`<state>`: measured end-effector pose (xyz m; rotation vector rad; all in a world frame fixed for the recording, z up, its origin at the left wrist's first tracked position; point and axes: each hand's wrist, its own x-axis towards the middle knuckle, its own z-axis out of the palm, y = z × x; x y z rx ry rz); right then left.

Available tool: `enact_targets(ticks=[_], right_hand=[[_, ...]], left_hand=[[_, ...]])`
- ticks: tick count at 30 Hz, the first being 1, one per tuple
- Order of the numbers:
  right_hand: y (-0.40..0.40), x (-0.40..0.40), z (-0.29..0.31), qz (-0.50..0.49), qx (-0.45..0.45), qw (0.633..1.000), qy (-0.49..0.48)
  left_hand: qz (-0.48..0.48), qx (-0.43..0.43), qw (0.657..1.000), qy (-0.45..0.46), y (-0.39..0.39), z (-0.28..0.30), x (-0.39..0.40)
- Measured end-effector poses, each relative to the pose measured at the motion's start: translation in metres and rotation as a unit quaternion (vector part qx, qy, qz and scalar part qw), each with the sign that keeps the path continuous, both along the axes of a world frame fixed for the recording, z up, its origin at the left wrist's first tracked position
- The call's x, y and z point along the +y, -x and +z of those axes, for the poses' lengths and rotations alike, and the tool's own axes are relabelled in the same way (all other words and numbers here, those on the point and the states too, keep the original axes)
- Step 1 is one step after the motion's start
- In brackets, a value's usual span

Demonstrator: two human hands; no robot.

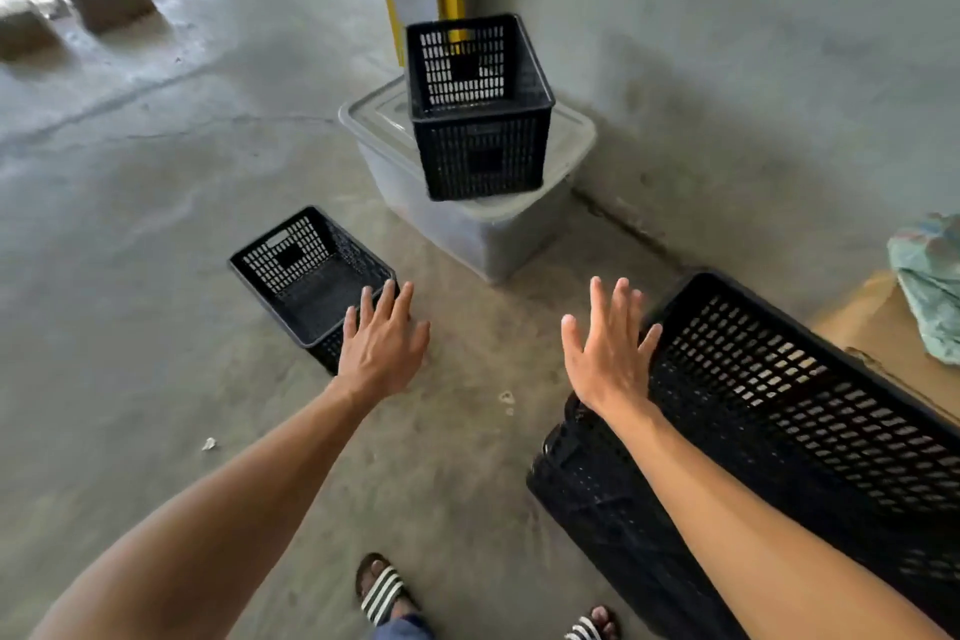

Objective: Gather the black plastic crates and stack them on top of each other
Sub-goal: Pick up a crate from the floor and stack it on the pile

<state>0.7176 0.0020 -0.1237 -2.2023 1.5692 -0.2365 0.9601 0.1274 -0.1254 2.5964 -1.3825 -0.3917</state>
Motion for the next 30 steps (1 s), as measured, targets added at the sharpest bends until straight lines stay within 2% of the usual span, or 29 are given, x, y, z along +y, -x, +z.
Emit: enact_targets(ticks=[8, 15, 23, 30], right_hand=[[-0.196, 0.078, -0.026, 0.086, 0.026, 0.995, -0.051], [-0.311, 0.120, -0.048, 0.096, 0.040, 0.987, -0.123], [-0.420, 0.099, -0.079, 0.059, 0.040, 0.982, -0.173], [-0.540, 0.045, -0.118, -0.011, 0.019, 0.977, -0.212]], left_hand=[[0.104, 0.027, 0.994, -0.014, -0.157, -0.009, 0.107], [0.168, 0.044, 0.984, -0.024, -0.273, -0.016, 0.164], [0.192, 0.075, 0.978, -0.026, -0.378, -0.038, 0.149], [0.176, 0.082, 0.980, -0.052, -0.521, -0.057, 0.080]])
